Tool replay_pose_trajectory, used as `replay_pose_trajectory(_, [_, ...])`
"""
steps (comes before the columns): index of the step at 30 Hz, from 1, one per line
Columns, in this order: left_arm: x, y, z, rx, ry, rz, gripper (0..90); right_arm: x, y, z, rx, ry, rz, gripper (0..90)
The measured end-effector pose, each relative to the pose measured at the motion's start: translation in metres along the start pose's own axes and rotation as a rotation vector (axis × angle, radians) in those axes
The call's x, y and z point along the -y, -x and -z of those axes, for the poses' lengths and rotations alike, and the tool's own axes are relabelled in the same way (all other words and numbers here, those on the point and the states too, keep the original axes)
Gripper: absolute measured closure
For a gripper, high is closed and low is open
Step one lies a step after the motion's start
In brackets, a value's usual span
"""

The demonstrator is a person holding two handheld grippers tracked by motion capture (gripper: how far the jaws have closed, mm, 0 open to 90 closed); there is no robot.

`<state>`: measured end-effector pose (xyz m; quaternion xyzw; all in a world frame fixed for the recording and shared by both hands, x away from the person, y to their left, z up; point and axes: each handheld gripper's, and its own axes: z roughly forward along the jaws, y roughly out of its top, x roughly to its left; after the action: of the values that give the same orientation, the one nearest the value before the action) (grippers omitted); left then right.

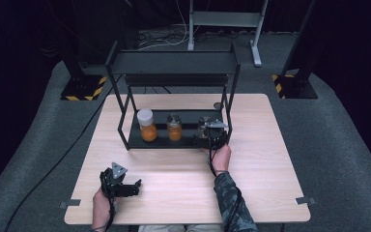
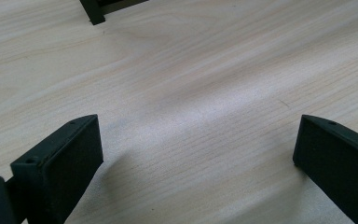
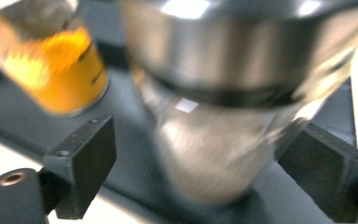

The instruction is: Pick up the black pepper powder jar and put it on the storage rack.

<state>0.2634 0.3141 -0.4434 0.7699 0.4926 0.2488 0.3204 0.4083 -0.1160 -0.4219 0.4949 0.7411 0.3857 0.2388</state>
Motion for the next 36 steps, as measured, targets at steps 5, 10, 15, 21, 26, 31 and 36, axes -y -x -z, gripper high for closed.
replay_pose_trajectory(5, [0.0,0.0,0.0,0.001,-0.001,0.002,0.9,-0.01,-0.011,0.005,0.0,-0.077,0.066,2.8])
replay_pose_trajectory(10, [0.0,0.0,0.0,0.001,-0.001,0.005,0.8,-0.012,-0.019,0.01,0.019,-0.112,0.094,2.1])
replay_pose_trajectory(15, [0.0,0.0,0.0,0.0,-0.001,0.003,0.8,-0.011,-0.025,0.018,0.017,-0.15,0.122,1.2])
replay_pose_trajectory(21, [0.0,0.0,0.0,0.0,-0.001,0.006,0.8,-0.001,-0.029,0.037,-0.022,-0.168,0.156,0.3])
replay_pose_trajectory(26, [0.0,0.0,0.0,-0.001,-0.001,0.004,0.7,0.016,-0.031,0.056,-0.054,-0.168,0.191,0.0])
replay_pose_trajectory(31, [0.0,0.0,0.0,-0.002,-0.001,0.002,0.7,0.039,-0.027,0.073,-0.08,-0.175,0.215,0.0])
replay_pose_trajectory(36, [0.0,0.0,0.0,-0.002,0.0,0.002,0.7,0.061,-0.013,0.088,-0.103,-0.164,0.201,0.0])
